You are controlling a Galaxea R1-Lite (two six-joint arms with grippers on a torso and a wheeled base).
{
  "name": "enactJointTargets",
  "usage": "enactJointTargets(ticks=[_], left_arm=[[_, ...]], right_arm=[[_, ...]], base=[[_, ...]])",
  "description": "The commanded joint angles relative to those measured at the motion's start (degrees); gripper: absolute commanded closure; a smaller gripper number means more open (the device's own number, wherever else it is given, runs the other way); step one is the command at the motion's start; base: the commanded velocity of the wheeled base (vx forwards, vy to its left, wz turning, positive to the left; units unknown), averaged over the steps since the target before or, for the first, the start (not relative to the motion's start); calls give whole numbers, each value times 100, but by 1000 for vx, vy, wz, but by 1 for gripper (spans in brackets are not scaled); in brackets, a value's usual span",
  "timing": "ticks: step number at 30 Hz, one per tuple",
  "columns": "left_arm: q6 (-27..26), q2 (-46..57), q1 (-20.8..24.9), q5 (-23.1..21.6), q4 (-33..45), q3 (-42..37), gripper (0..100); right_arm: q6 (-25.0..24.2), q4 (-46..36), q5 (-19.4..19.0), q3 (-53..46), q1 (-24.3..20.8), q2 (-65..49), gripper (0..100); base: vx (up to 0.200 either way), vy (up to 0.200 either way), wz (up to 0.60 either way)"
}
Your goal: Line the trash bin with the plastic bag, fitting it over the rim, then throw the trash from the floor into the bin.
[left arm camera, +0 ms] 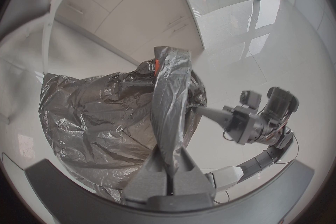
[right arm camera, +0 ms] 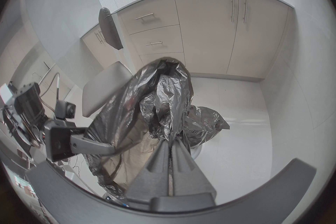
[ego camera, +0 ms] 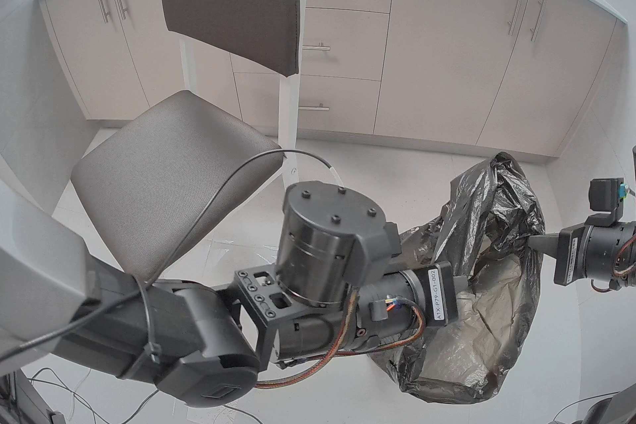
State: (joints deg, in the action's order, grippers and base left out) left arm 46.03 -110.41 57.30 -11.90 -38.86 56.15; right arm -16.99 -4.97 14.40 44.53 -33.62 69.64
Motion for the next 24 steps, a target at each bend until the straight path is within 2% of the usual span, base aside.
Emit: enactJointTargets(ticks=[1,8,16,24], left_arm=[[257,-411,62,-234,-16,151,100],[213,-912,62,-225,-25,212,100],[196,-1272,124,-199,-271,282,100],[196,-1562,-25,-199,-297,511,100]], right_arm=[[-173,-707,28,732,-48,234,100],[-595,-1006,37,829,-153,524,100],[-621,-970,54,838,-162,524,100],[-639,-698,46,785,-162,849,100]], base=[[0,0,0],[0,0,0],[0,0,0],[0,0,0]])
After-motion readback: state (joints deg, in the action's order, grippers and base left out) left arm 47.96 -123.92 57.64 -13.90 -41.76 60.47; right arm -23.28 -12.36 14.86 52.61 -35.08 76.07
